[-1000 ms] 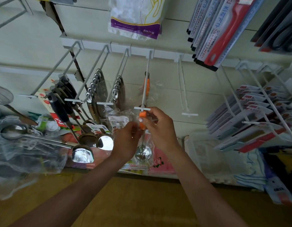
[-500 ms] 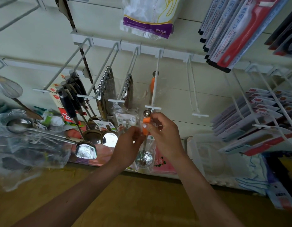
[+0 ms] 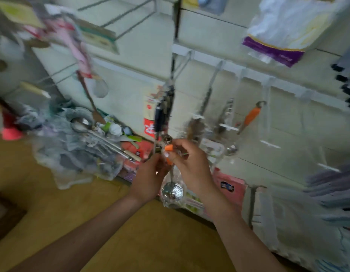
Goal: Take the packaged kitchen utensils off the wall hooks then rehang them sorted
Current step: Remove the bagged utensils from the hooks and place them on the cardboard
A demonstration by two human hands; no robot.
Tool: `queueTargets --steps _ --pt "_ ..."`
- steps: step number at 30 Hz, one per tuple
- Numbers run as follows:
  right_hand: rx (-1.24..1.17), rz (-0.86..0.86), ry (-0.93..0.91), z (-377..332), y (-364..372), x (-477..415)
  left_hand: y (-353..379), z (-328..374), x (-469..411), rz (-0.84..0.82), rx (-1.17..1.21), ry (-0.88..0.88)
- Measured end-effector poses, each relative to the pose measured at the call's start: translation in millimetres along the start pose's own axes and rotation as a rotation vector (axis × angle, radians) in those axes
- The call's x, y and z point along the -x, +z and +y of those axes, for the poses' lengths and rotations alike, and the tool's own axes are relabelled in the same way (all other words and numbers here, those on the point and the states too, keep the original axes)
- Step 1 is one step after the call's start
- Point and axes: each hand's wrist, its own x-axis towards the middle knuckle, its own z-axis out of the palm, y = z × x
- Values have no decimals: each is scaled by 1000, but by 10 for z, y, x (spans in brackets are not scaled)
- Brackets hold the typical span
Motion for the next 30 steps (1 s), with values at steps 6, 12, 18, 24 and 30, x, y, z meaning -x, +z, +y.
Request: queueTargets --steps 6,12,18,24,30 --pt "-18 -231 -98 -691 1373 -232 -1326 -682 299 246 1 -128" --pt "-16 -394 -232 -1591 2808 -314 -2808 -1225 782 451 21 -189" --pt "-51 -562 -321 -2495 4161 -172 -4160 -1557 1378 632 45 -209" --pt "-76 -700 -395 -3126 5522 129 -5323 -2124 1983 785 49 -270" --pt "-85 -818 -466 -3579 6659 491 -6180 -2747 2565 900 51 -343"
